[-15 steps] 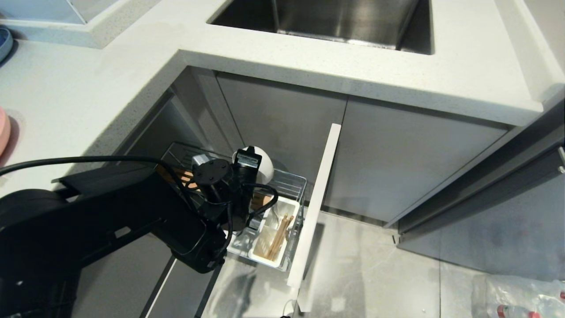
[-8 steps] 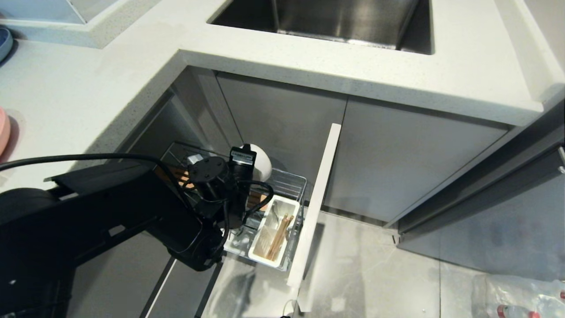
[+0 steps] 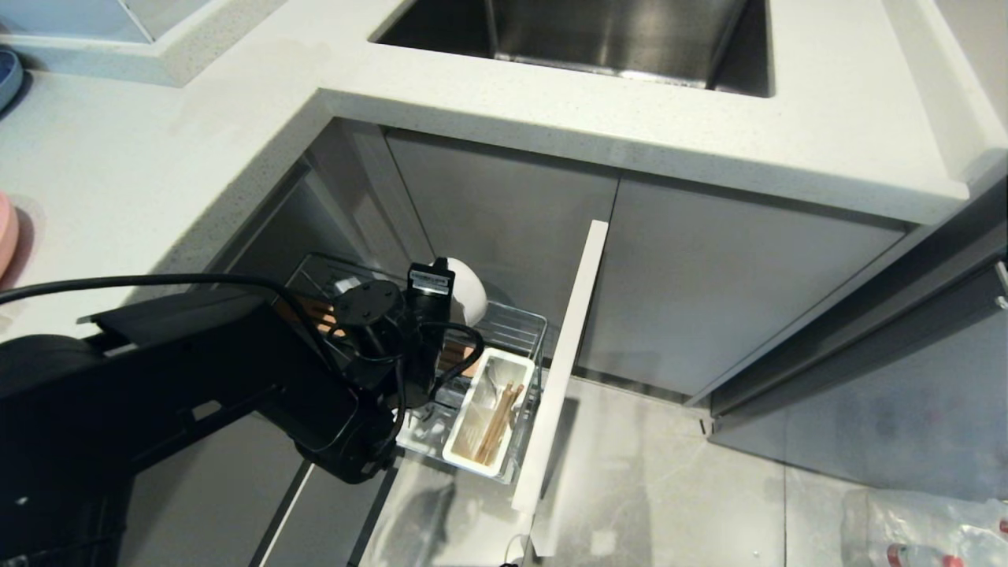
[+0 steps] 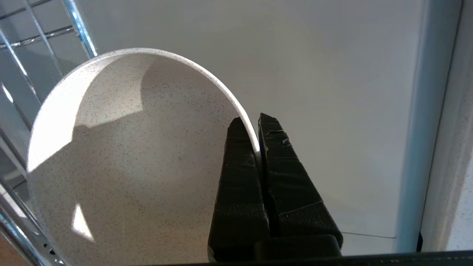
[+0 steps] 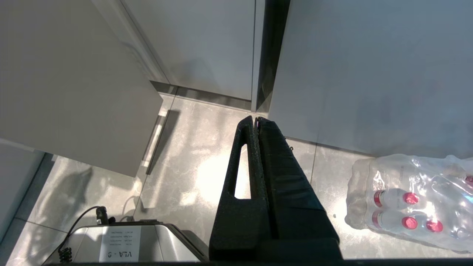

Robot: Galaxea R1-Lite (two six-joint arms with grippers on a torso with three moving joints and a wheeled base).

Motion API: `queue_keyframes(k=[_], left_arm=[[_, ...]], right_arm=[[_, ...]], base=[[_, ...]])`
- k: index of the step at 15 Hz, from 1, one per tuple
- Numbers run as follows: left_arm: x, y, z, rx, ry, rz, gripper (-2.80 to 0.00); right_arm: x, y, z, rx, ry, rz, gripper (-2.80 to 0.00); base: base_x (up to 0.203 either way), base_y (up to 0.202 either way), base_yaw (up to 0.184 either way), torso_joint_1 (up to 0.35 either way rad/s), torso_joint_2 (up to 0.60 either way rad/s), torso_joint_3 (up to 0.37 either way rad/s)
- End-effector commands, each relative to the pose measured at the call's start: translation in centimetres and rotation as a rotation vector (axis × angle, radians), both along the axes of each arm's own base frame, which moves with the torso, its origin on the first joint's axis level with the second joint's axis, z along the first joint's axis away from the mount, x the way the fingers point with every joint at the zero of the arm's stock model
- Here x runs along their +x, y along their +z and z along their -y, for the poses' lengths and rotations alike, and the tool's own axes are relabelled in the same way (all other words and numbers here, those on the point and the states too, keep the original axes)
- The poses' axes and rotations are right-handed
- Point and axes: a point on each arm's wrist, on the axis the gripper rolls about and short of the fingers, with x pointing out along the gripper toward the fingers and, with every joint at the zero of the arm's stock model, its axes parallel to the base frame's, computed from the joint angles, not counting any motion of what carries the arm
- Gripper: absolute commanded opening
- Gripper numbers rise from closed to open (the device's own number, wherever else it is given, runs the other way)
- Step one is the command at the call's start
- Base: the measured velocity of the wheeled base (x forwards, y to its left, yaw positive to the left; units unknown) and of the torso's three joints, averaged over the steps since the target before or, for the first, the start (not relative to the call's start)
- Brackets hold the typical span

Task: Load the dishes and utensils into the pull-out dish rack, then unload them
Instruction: Pick up the bowl and place it in the cupboard

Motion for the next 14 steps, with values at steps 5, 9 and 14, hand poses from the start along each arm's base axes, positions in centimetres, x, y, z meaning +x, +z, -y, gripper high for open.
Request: queue_keyframes(k=[5,9,14], left_arm=[[0.1,-0.8,-0.1,-0.038,-0.004,-0.020,-2.80],[0.3,-1.4,-0.3,-0.037,0.001,-0.034,-2.80],[0.5,-1.9,-0.3,-0.034,0.015,-0.046,-2.80]], right_arm=[[0.0,0.0,0.0,0.001,0.001,-0.002,-2.80],[0.0,0.0,0.0,0.001,0.000,-0.002,-2.80],[0.0,0.0,0.0,0.001,0.000,-0.002,-2.80]], base=[[0.000,0.000,0.000,0.000,0.00,0.000],[0.000,0.000,0.000,0.000,0.00,0.000],[0.000,0.000,0.000,0.000,0.00,0.000]])
